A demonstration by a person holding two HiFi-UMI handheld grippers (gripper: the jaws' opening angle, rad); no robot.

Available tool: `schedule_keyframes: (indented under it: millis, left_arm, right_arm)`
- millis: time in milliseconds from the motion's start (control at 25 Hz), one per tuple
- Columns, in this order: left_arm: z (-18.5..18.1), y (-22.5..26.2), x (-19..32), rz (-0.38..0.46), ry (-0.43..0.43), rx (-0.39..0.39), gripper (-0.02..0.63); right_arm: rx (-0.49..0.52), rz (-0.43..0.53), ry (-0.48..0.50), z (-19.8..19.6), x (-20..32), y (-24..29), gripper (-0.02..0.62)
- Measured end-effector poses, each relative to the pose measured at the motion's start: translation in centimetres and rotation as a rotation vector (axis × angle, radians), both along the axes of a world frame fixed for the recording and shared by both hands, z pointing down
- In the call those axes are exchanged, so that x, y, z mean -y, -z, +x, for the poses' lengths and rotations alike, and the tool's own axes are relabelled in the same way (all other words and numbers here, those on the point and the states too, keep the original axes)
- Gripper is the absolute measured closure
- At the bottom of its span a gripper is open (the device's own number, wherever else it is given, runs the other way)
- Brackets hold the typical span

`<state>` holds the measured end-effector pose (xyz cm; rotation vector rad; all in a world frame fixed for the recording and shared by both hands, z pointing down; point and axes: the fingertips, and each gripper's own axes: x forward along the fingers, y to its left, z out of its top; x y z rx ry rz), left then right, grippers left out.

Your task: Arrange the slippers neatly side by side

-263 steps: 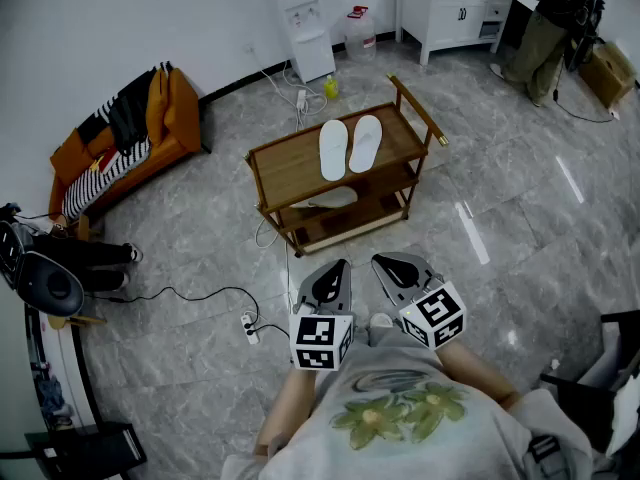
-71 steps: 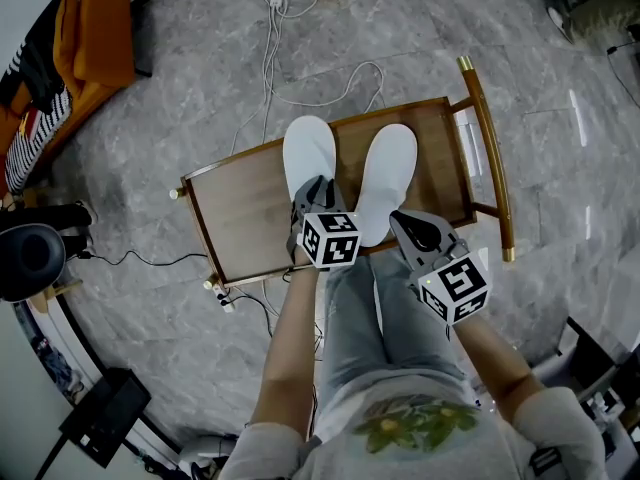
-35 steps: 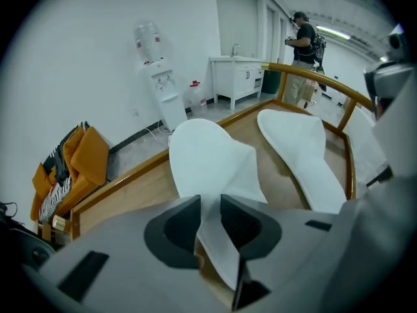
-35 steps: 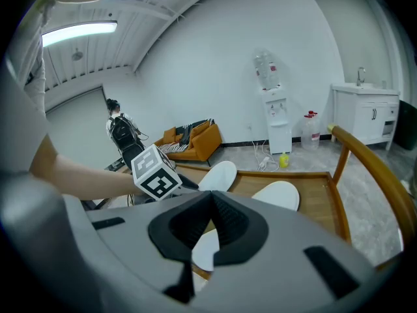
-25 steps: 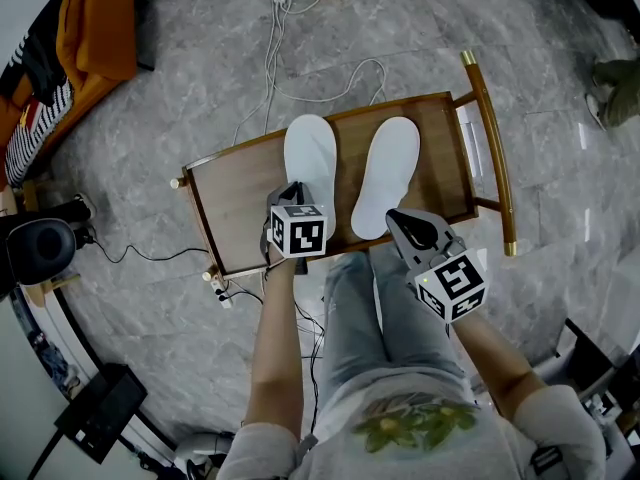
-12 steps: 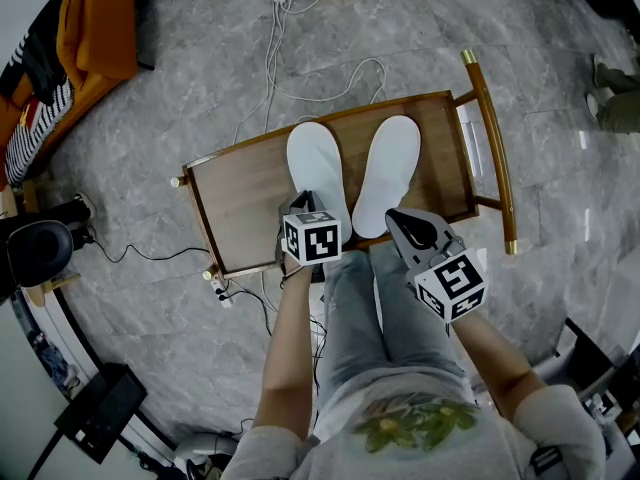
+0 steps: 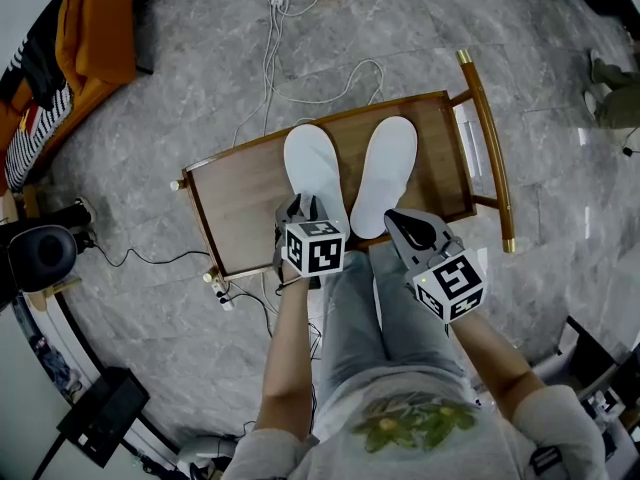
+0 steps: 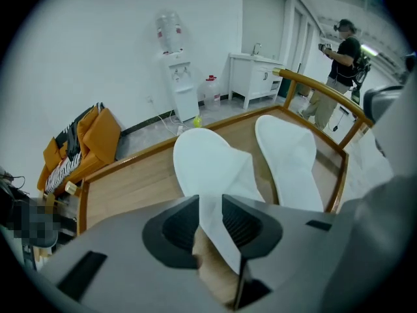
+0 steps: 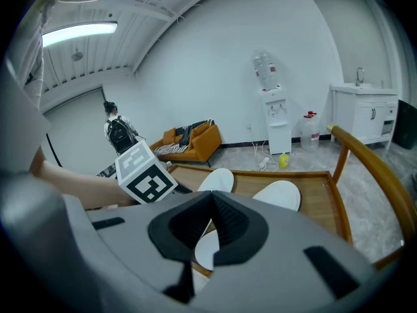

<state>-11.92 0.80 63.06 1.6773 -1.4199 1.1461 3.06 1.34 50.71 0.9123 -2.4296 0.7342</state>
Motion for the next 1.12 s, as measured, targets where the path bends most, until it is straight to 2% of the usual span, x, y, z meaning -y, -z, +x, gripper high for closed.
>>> schedule_keyframes:
  millis: [120, 320, 440, 720, 960, 1120]
  left_arm:
    - [1.0, 1.9, 0.7, 0.062, -0.05, -0.008, 0.468]
    - [6.2, 4.5, 1.5, 0.171, -0.261, -0.161, 0.422]
    - [8.4, 5.2, 1.4, 0.196, -0.343, -0.195, 0.397]
    - [11.3, 5.5, 2.0, 0.2, -0.439, -0.162, 0.376]
    - [14.0, 3.7, 2.5, 0.182, -0.561, -0.082, 0.374]
    - [15.1, 2.3, 3.2, 0.15, -0.58, -0.06, 0.376]
  right_arm:
    - [-0.001, 0.003, -0.012, 0.4, 0.1, 0.2, 0.591]
    - [-0.008, 0.008, -0.031, 1.1, 0.1, 0.5, 0.591]
    - [-0.013, 0.013, -0.04, 1.6, 0.1, 0.7, 0.591]
    - [-0.018, 0.022, -0.068, 2.9, 0.5, 1.6, 0.591]
    - [-0.025, 0.023, -0.094, 4.1, 0.9, 1.7, 0.591]
    - [-0.032, 0.021, -0.118, 5.2, 1.5, 1.8, 0.591]
